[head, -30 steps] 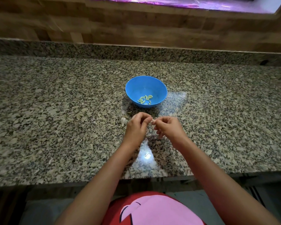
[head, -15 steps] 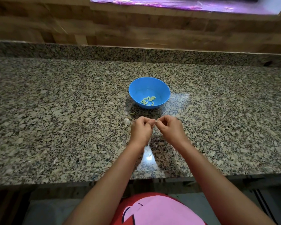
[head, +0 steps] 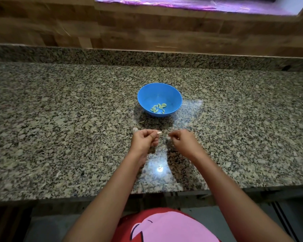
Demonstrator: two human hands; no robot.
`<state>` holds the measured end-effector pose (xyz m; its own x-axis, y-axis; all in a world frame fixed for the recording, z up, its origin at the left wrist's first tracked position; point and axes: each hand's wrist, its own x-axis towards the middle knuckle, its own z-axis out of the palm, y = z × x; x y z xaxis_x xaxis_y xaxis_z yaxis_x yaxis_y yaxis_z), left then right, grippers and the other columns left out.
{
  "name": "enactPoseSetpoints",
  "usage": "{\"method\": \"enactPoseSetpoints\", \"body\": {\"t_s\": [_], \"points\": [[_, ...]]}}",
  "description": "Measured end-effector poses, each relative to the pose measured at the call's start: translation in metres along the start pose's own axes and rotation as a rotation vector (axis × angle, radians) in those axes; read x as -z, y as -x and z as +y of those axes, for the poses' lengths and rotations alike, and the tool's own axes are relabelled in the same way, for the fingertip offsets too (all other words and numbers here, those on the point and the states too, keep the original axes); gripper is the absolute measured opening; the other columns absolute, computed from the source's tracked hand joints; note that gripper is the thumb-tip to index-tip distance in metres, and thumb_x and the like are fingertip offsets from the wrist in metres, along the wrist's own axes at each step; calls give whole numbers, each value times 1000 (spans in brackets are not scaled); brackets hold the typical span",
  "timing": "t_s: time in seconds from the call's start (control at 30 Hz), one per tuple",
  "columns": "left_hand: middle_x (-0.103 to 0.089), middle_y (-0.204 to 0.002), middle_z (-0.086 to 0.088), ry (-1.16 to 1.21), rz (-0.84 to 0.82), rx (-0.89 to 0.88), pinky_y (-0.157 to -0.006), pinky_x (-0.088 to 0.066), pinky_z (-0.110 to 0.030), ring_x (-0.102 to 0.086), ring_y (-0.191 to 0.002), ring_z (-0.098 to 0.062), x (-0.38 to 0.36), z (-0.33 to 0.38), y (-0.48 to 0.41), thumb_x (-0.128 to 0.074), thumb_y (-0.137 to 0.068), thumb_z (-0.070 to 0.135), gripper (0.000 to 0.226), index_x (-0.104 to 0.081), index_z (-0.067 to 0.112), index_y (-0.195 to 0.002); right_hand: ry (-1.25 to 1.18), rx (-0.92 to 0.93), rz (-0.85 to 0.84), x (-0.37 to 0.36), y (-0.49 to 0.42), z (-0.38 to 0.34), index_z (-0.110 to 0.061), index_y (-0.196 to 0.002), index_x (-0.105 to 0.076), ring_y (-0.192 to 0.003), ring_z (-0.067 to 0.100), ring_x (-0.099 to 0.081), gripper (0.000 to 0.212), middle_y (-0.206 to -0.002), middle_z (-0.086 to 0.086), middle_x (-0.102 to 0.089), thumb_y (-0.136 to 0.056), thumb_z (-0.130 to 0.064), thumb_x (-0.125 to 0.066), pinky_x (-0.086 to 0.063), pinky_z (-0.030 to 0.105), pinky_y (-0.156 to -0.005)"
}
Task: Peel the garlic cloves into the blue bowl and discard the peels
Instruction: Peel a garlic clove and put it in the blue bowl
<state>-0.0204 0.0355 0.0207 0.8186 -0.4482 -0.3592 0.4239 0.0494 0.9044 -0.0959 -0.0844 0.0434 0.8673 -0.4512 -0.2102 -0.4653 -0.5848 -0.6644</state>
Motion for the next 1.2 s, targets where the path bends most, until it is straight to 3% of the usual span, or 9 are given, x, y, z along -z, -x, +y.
{"method": "enactPoseSetpoints", "body": {"t_s": [0.1,0.2,0.33,0.47,0.6,0.83,1.07,1.2], "points": [[-63,-75,-6,19,-61,4,-59,-52,-14,-58,-58,-6,1,1,1,-54,-89,-5,13,-64,1,-84,-50,-6,20,0,-1,-1,-6,-93,-69,-70,14,-65,17,-87,8,-70,-91,-20,-60,-52,23,-56],[-65,-79,-8,-14,-115,5,-59,-52,-13,-58,-57,-4,2,2,-1,-56,-87,-7,12,-66,-1,-87,-306,-49,52,1,-3,-3,-5,-81,-64,-62,15,-61,9,-74,7,-65,-84,-13,-69,-48,24,-55],[-66,-79,-9,-36,-155,13,-59,-52,-14,-61,-61,-7,6,7,-1,-59,-84,-8,11,-67,0,-88,-592,-82,-56,6,-1,-7,-6,-83,-62,-64,15,-62,14,-76,9,-63,-85,8,-59,-54,21,-58],[-68,-78,-7,-93,-203,-24,-63,-54,-19,-64,-69,-12,8,17,4,-66,-78,-8,13,-66,3,-84,-702,-74,-170,12,1,-7,-3,-88,-67,-66,17,-62,5,-78,9,-68,-84,-3,-65,-56,29,-67],[-64,-75,-6,-124,-141,-117,-68,-55,-21,-62,-71,-13,5,19,6,-71,-73,-9,18,-61,6,-77,-792,-84,-103,11,3,-9,6,-89,-65,-58,15,-61,13,-74,14,-65,-79,-1,-68,-56,22,-59],[-62,-73,1,-248,-139,-335,-76,-53,-23,-60,-72,-4,3,16,5,-68,-77,-7,27,-51,12,-68,-1048,-129,-119,11,4,-11,8,-83,-64,-64,20,-65,6,-77,17,-68,-83,4,-60,-57,25,-62],[-50,-72,1,-356,-208,-390,-88,-51,-43,-49,-75,-14,5,18,2,-62,-82,-7,35,-42,17,-65,-1047,-194,-191,16,2,-13,13,-89,-64,-58,18,-63,12,-78,17,-70,-80,6,-62,-56,24,-57],[-47,-73,0,-415,-217,-406,-77,-46,-46,-44,-74,-18,5,14,3,-51,-84,-12,36,-40,18,-66,-1053,-216,-177,15,3,-16,9,-86,-63,-57,17,-62,7,-73,14,-70,-79,9,-62,-55,23,-55]]}}
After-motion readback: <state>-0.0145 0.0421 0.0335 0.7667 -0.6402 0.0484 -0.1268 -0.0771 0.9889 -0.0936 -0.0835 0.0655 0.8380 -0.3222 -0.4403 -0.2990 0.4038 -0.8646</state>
